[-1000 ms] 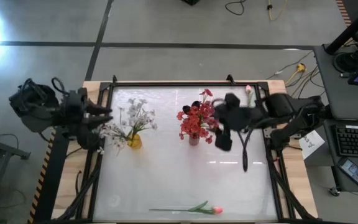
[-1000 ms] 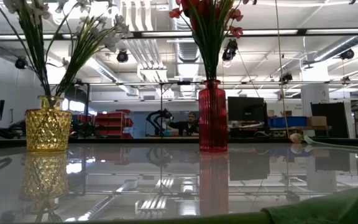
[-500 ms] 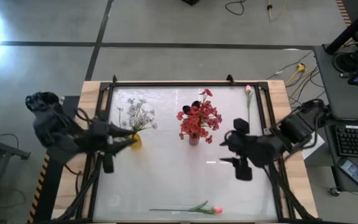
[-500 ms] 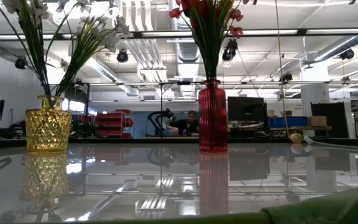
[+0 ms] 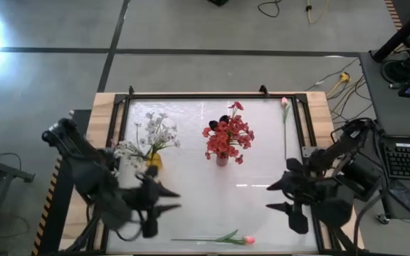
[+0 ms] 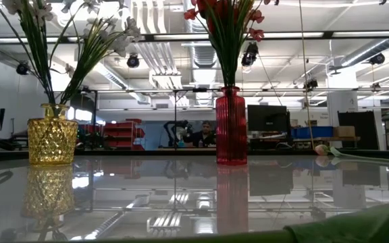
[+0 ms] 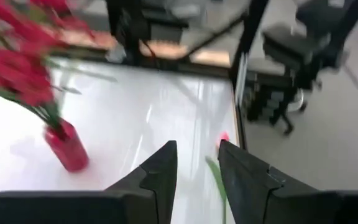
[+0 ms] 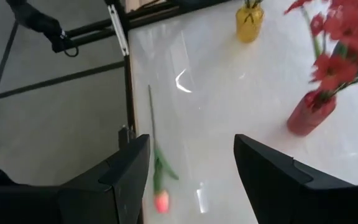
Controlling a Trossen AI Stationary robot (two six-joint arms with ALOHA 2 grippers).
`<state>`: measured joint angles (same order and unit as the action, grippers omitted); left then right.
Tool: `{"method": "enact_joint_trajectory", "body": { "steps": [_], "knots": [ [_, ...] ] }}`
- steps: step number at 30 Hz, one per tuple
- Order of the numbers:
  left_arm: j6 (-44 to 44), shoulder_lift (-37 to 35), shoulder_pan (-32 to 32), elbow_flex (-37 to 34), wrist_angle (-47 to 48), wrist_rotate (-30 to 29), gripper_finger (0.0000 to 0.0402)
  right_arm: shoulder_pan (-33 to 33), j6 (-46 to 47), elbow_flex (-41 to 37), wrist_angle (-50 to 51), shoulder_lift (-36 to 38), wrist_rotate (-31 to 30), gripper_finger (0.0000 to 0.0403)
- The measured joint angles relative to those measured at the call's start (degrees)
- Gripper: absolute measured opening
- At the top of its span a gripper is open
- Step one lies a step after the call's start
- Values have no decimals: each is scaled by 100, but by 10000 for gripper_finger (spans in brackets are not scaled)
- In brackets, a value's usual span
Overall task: Sort flowers into vase by color
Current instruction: Put the bottom pink flower into the yellow vase
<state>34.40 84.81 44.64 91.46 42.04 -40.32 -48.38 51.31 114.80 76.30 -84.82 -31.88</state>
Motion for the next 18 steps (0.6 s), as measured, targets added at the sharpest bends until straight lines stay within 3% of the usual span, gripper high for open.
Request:
{"method": "enact_joint_trajectory", "body": {
  "steps": [7,18],
  "knots": [
    [-5,1097,-56,74,-80,814,86,-273,797,-235,13,-106,62,224],
    [235,2427,8,74,-989,1235,82,-430,1339,-828,-42,-374,88,224]
  ]
}}
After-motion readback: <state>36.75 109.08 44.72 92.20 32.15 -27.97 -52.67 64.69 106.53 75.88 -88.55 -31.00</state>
